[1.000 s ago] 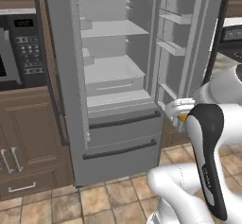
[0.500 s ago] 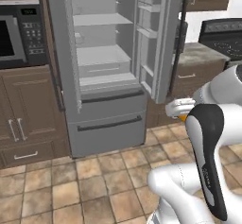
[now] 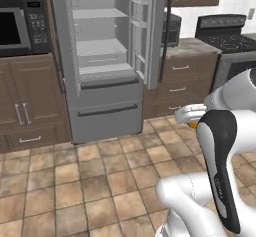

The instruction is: Retrieve the kiwi and orange from the fridge and place them into the bowl on the dining table.

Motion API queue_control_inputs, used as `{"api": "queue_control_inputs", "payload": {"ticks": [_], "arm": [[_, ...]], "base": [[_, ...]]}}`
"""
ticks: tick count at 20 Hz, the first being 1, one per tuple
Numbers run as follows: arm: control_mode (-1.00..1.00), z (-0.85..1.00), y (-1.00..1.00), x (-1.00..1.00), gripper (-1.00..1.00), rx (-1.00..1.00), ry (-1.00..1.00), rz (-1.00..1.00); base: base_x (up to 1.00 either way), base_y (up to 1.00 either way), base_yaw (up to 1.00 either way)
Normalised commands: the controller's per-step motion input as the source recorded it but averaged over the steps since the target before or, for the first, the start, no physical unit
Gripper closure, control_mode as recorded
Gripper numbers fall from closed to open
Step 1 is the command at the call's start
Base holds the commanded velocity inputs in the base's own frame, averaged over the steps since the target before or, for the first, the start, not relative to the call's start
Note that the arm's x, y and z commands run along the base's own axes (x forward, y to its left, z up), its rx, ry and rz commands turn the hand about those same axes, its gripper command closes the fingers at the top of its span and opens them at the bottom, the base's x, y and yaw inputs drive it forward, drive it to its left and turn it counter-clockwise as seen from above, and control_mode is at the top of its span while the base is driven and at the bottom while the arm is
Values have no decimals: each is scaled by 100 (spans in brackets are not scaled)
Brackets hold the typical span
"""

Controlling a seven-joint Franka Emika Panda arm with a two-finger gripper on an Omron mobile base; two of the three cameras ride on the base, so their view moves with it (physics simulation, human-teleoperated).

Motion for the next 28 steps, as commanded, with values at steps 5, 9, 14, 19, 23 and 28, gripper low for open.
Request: {"api": "queue_control_inputs", "payload": {"ticks": [5, 9, 14, 19, 23, 28], "arm": [[100, 0, 0, 0, 100, 0, 0, 0], [100, 0, 0, 0, 100, 0, 0, 0], [100, 0, 0, 0, 100, 0, 0, 0], [100, 0, 0, 0, 100, 0, 0, 0], [100, 0, 0, 0, 100, 0, 0, 0], [100, 0, 0, 0, 100, 0, 0, 0]], "base": [[-100, 0, 0], [-100, 0, 0], [-100, 0, 0], [-100, 0, 0], [-100, 0, 0], [-100, 0, 0]]}}
